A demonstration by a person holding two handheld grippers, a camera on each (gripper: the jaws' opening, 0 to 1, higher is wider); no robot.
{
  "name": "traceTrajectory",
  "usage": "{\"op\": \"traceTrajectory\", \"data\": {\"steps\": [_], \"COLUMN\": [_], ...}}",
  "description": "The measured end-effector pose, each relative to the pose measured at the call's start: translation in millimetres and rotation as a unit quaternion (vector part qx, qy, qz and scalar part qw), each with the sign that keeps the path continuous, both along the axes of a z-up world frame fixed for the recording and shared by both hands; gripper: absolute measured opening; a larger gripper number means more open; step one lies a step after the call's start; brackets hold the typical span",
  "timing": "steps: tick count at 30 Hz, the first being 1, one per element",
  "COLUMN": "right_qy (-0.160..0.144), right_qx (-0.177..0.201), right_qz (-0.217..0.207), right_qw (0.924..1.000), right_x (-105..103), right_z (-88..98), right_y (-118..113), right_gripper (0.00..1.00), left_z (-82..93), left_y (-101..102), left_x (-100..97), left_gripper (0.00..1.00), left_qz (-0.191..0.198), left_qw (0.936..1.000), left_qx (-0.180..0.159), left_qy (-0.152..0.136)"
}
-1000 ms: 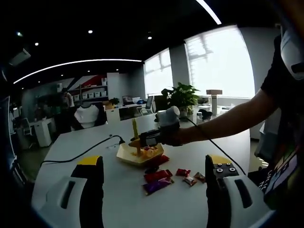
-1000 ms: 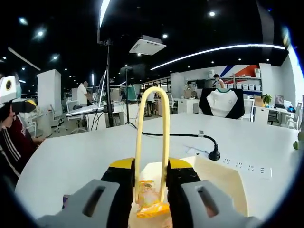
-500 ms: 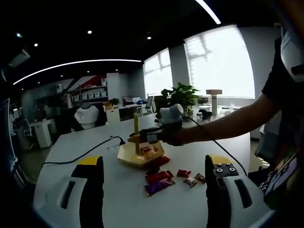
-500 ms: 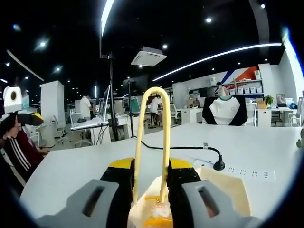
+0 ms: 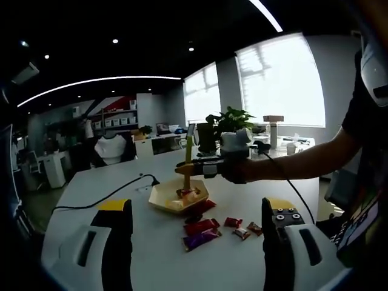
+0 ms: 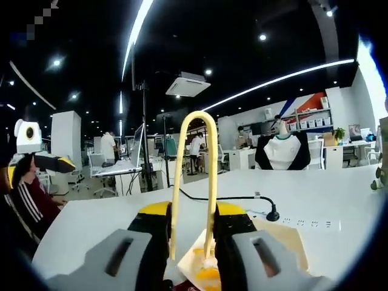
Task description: Place the target food into the container with the food tongs after gripping and lifting it, then release it inside without dropping or visibly crushing the food.
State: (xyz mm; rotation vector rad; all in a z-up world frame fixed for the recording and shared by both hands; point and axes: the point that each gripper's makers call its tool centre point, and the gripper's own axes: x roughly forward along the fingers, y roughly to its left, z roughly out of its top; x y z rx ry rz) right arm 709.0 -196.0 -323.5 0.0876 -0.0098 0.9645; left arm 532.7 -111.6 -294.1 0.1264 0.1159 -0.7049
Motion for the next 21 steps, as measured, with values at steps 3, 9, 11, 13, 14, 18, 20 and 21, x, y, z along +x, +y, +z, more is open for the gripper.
{"op": "traceTrajectory", "data": {"steps": [3,9,11,13,14,18,20,21], "right_qy": [0.002,-0.019,-0.019,-0.019,-0.016,-0.016,-0.017,-0.017], "right_qx": [0.007,-0.004,-0.004,-0.010,-0.007,-0.016,-0.017,-0.018], "right_qz": [-0.011,-0.026,-0.028,-0.029,-0.028,-0.032,-0.036,-0.037], "right_qw": [0.9999,0.9995,0.9994,0.9994,0.9994,0.9992,0.9991,0.9990], "right_x": [-6.3,-26.8,-32.3,-37.8,-39.9,-48.5,-52.6,-54.8], "right_z": [0.7,5.3,3.3,-0.4,-1.6,-7.2,-8.6,-8.8], "right_y": [-8.3,-19.0,-20.1,-20.6,-21.1,-23.1,-25.0,-25.5], "right_gripper": [0.23,0.23,0.23,0.23,0.23,0.23,0.24,0.24], "left_z": [1.9,4.2,4.8,5.2,5.1,4.3,3.4,3.2], "left_y": [-2.4,-4.3,-5.8,-6.5,-6.8,-6.4,-6.5,-6.5], "left_x": [-1.7,-2.6,-3.0,-3.3,-3.6,-5.1,-6.0,-6.1], "left_gripper": [0.93,0.93,0.93,0.93,0.93,0.93,0.93,0.93], "left_qz": [-0.003,-0.006,-0.008,-0.009,-0.010,-0.009,-0.011,-0.010], "left_qw": [1.0000,1.0000,0.9999,0.9999,0.9999,0.9999,0.9999,0.9999], "left_qx": [-0.001,-0.002,-0.002,-0.003,-0.005,-0.005,-0.005,-0.005], "left_qy": [-0.004,-0.006,-0.007,-0.007,-0.005,-0.004,-0.002,-0.002]}}
